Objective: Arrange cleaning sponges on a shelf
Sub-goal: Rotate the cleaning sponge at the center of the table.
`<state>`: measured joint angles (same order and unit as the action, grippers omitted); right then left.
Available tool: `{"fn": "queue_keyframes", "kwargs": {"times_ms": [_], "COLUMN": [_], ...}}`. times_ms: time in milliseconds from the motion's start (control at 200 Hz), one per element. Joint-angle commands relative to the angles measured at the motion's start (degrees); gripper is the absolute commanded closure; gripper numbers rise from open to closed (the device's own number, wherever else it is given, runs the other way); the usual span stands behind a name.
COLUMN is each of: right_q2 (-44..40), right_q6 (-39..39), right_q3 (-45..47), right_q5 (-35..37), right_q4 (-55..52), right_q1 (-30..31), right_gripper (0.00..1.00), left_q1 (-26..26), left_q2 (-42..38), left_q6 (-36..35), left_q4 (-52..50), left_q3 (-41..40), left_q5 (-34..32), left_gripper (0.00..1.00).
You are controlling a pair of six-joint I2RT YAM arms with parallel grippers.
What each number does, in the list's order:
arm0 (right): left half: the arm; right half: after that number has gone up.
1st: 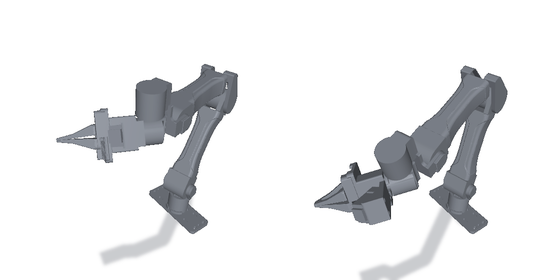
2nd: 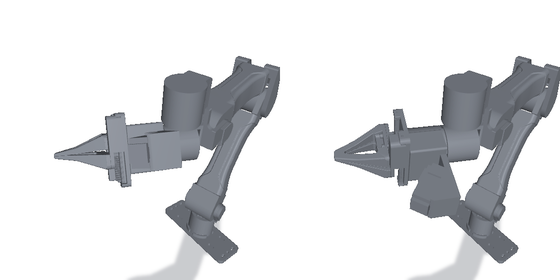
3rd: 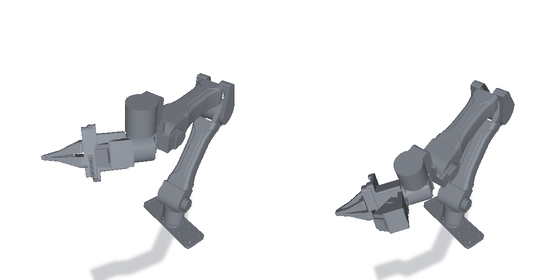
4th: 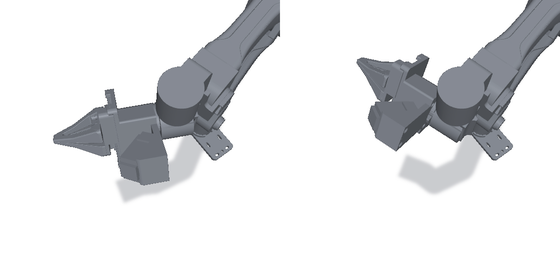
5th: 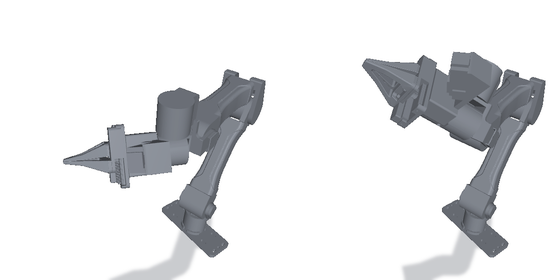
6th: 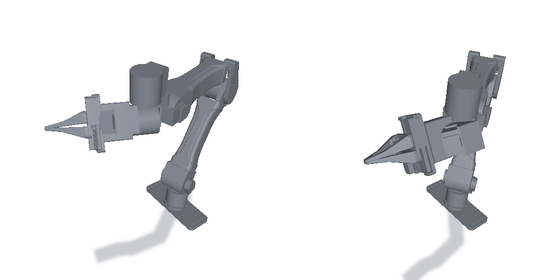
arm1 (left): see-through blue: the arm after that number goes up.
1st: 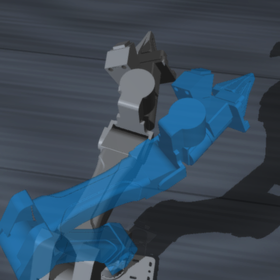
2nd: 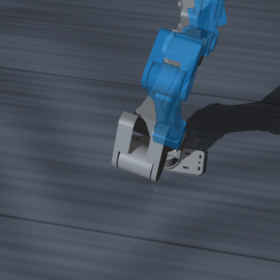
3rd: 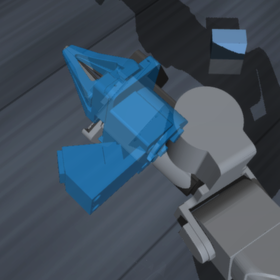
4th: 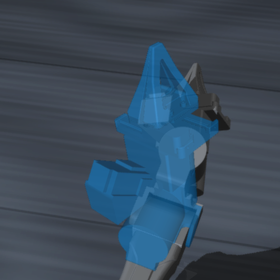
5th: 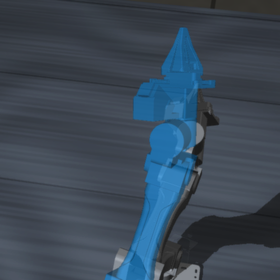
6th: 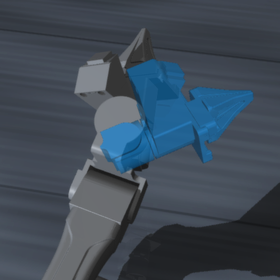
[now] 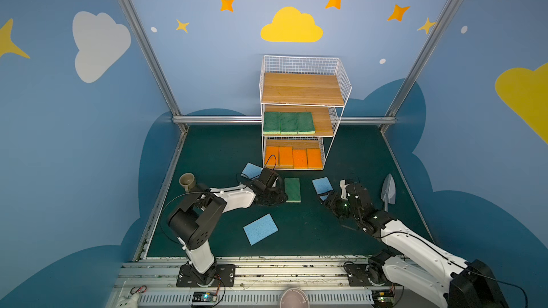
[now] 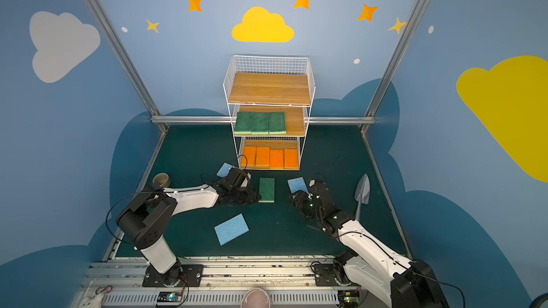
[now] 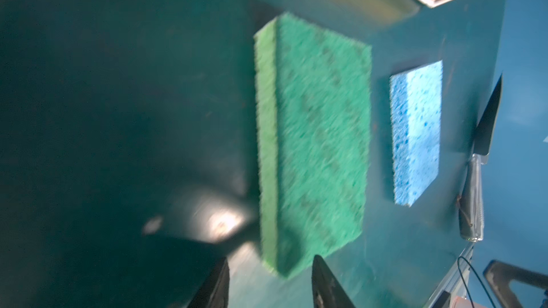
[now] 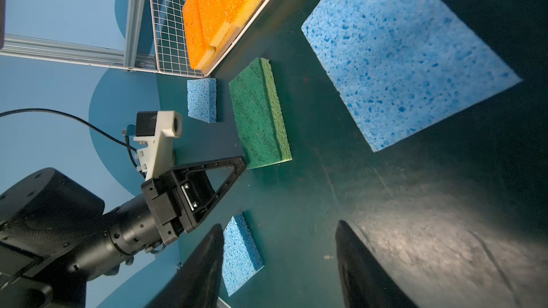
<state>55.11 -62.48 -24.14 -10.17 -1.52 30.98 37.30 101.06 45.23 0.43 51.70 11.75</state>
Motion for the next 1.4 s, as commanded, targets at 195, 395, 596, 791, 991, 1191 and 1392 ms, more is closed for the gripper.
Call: {"fn": "queue_keyframes", "kwargs": {"times_ms": [195,395,596,791,991,1191,1392], "right_q2": [1.10,5.74,16.23,28.90,35.08,36.75,40.60], "right_q6": [1.77,1.72,1.09,2.45,1.31,1.75,0.62], "right_q3": [0.29,-1.00,-6.74,-16.29,-19.18,-20.14,-21.11], "right_q5": [-2.35,-3.53,-7.97,-17.11,-16.31,-15.40,-16.37], "right_q4": [1.28,1.12,0.32,-1.42,-0.91,-2.80,-0.57], "right_q1": [-1.40,-1.88,-2.53,-3.54,-3.54,-3.16,-2.71], "right_gripper": [0.41,0.41,0.51,0.53,0.52,0.51,0.56], "left_q1": [6.19,8.93,8.59,7.01,3.71,0.67,-2.89], "left_q2": [6.37,5.93,-3.90,-15.36,-25.74,-34.17,-38.15], "left_q6": [2.50,3.54,2.88,1.09,0.31,-0.32,-1.00], "left_q4": [2.67,2.85,1.59,-2.80,-6.71,-9.07,-10.76], "left_q3": [6.85,7.74,1.03,-5.29,-11.67,-16.89,-18.72], "left_q5": [-1.92,-2.87,-6.55,-9.29,-9.54,-10.58,-9.32], "left_gripper": [0.55,0.54,0.34,0.14,0.09,0.07,0.07]}}
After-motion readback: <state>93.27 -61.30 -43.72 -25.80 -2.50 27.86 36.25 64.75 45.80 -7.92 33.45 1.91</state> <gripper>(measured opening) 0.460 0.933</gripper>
